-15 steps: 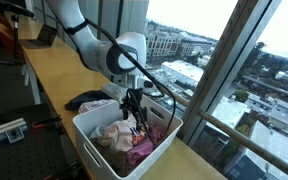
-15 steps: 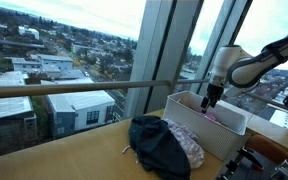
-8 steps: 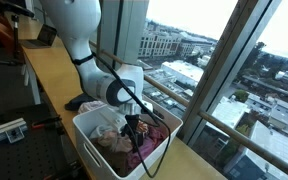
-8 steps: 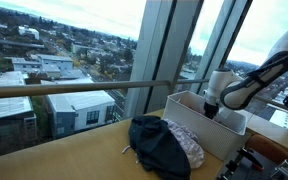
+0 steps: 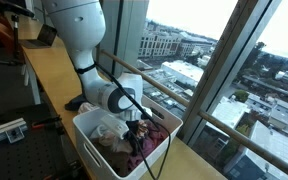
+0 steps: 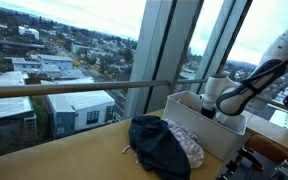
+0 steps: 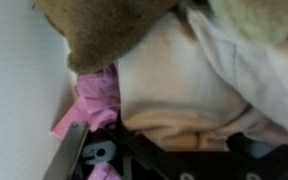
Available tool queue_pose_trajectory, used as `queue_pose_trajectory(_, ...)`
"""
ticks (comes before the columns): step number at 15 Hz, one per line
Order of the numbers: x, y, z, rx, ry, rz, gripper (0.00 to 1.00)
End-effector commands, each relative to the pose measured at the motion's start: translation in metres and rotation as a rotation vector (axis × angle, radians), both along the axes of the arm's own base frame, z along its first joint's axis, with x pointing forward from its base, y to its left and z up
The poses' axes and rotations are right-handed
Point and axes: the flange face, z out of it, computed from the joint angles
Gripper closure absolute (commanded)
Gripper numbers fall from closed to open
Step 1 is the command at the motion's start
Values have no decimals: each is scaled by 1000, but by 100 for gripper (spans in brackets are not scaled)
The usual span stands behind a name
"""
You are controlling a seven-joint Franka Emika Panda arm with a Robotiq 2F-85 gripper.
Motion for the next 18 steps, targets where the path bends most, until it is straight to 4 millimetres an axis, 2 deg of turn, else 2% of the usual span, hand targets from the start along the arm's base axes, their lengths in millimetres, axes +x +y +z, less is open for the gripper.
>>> queue_pose_trajectory(1,-1,11,-14,9,16,36,40)
queue_pose_trajectory(6,-4,18,10,19,1,53,75)
queue_pose_trajectory(9,-7,20,27,21,-9,59,99)
queue_pose_trajectory(11,-7,23,50,24,-26,64,100)
queue_pose_trajectory(18,-5,66,196,28,-244,136,100)
